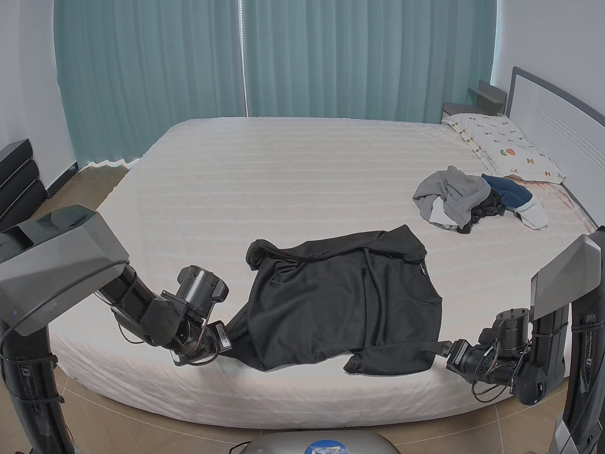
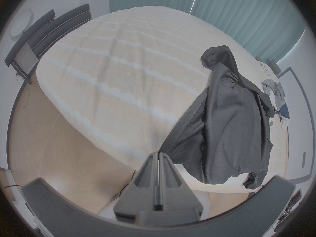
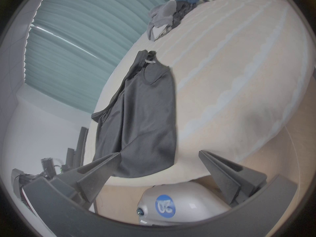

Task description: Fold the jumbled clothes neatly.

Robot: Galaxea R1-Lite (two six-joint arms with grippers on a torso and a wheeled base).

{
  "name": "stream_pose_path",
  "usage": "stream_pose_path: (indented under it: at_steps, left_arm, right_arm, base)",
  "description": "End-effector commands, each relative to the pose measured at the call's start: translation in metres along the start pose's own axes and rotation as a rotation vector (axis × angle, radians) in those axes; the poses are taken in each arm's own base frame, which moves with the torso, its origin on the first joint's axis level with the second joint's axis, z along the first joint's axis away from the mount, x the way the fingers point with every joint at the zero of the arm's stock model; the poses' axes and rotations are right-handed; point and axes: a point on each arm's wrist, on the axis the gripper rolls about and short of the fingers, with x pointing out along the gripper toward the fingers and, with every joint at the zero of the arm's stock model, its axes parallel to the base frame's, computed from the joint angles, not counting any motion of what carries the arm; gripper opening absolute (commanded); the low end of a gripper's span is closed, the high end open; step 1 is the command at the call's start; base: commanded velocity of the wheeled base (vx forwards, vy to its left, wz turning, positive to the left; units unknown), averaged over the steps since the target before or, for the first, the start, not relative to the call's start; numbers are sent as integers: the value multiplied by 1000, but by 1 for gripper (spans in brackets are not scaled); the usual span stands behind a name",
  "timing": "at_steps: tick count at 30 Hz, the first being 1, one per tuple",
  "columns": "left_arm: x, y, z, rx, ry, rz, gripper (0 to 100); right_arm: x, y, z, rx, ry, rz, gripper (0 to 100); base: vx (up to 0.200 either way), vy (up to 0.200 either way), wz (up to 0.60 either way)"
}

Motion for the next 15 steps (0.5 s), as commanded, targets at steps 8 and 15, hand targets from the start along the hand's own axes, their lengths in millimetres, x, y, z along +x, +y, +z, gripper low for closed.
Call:
stream_pose_path:
  at_steps: [8, 15]
  left_arm:
    - [-12, 23, 20, 15, -39, 101, 0]
    - [-11, 39, 33, 2, -56, 141, 0]
  right_arm:
    - [21, -1, 9, -15, -134, -58, 100]
    - [41, 5, 17, -31, -182, -27, 100]
  base:
    - [0, 0, 0]
    - [0, 0, 0]
